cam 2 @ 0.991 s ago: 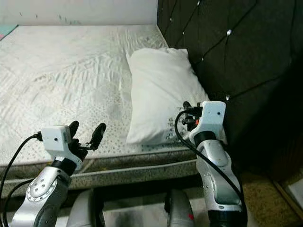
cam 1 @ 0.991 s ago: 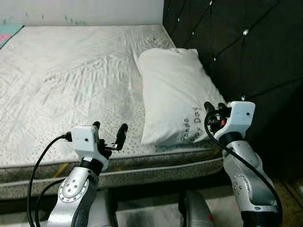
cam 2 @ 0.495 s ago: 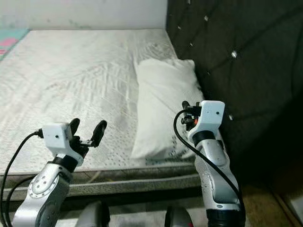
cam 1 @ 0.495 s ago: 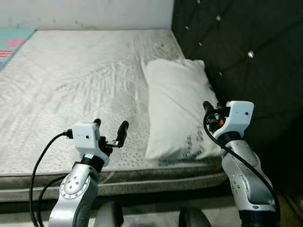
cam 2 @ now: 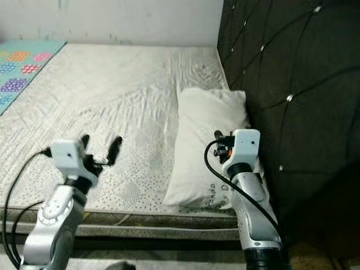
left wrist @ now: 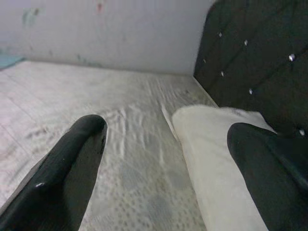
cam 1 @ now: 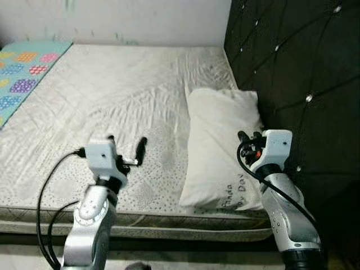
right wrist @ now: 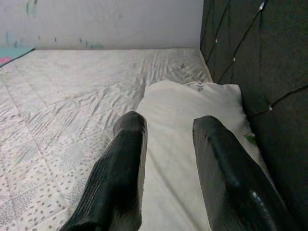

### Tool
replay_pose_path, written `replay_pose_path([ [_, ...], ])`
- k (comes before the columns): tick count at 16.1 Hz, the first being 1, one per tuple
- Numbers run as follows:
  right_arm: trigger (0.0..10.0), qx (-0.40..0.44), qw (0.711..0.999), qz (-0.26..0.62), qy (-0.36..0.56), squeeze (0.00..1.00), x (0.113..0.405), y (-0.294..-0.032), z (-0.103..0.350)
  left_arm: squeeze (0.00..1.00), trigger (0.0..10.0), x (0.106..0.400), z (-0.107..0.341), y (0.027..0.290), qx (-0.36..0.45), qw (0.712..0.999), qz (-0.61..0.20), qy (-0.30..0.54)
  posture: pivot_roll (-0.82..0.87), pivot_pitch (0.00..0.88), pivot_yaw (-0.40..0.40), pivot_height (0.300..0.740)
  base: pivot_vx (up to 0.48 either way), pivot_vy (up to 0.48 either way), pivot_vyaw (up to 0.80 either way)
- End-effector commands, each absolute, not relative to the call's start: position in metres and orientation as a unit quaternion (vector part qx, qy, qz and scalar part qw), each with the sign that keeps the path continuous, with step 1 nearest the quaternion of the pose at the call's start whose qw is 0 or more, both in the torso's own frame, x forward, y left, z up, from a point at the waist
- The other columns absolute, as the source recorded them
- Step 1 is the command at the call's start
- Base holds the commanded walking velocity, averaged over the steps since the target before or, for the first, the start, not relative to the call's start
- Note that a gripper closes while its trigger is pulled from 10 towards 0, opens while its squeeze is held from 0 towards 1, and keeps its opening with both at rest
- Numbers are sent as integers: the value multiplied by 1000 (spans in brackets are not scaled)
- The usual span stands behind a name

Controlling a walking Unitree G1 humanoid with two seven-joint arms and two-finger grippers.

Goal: Clean up the room

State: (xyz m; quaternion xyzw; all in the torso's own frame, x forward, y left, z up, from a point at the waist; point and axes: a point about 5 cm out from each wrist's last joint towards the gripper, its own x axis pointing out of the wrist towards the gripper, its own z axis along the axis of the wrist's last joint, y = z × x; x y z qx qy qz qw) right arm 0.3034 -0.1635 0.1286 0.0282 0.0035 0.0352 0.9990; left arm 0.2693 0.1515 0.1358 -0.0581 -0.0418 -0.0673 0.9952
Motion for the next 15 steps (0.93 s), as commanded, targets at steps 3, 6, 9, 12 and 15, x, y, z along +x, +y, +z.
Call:
replay_pose_path([
  [3, 10000, 9, 998, 59, -19, 0, 318, -165, 141, 0, 10000, 277, 132, 165, 15, 997, -65, -35, -112, 0, -15, 740, 0, 0, 0],
  [6, 10000, 5, 998, 58, -17, 0, 324, -173, 141, 0, 10000, 283, 137, 170, 59, 995, -76, -37, -106, 0, -10, 740, 0, 0, 0],
  [9, 10000, -7, 997, 75, -13, 0, 325, -169, 141, 0, 10000, 285, 138, 168, 65, 992, -101, -29, -122, 0, -20, 740, 0, 0, 0],
  [12, 10000, -39, 991, 130, -3, 0, 315, -159, 134, 0, 10000, 282, 122, 159, 79, 990, -114, -34, -159, 0, 0, 740, 0, 0, 0],
  [15, 10000, -42, 992, 116, 9, 0, 306, -168, 125, 0, 10000, 280, 117, 166, 59, 996, -61, -36, -197, 0, 25, 740, 0, 0, 0],
])
